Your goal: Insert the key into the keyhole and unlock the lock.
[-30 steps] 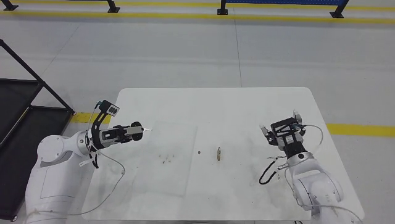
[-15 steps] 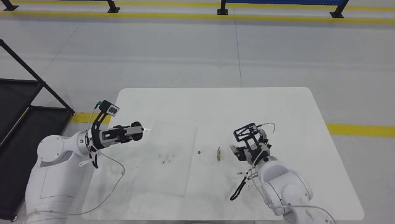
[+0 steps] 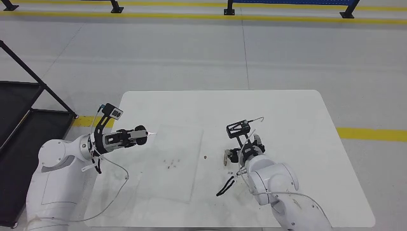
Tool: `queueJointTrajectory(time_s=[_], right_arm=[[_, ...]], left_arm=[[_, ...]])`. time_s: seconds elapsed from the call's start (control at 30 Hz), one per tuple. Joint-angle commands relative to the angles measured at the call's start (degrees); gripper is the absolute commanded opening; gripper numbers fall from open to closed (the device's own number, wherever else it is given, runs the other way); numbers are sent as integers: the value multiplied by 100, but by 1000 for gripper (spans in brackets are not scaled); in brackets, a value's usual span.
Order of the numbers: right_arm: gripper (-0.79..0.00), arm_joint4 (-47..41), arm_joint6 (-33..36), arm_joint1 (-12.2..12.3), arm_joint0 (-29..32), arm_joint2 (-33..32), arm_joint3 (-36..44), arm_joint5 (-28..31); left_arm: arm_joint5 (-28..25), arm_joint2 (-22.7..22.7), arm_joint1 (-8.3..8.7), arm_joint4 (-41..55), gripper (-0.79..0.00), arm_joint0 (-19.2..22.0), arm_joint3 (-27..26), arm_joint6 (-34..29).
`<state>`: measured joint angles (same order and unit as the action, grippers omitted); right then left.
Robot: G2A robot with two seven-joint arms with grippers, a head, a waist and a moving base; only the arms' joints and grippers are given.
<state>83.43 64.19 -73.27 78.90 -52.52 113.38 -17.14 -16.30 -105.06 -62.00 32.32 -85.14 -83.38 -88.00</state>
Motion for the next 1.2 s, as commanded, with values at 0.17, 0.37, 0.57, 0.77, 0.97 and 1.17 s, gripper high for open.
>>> queueJointTrajectory(time_s=[0.17,0.37,0.57,0.77,0.97,1.17], right_arm=[[0,7,-2,2,4,-3,3,4],[0,85,17,-4,-30,19,-23,109],[0,184,1384,-161,-629,247,192,-177],[0,-397,2259,-448,-1283,435,-389,-37],[0,-445,2381,-818,-1527,579,-1075,84],[0,-272,2381,-1162,-1538,621,-1556,84]], left_arm=[[0,0,0,0,-785,0,0,0],[0,0,0,0,-785,0,0,0],[0,0,0,0,-785,0,0,0],[0,0,0,0,-785,0,0,0],[0,0,0,0,-785,0,0,0],[0,0,0,0,-785,0,0,0]])
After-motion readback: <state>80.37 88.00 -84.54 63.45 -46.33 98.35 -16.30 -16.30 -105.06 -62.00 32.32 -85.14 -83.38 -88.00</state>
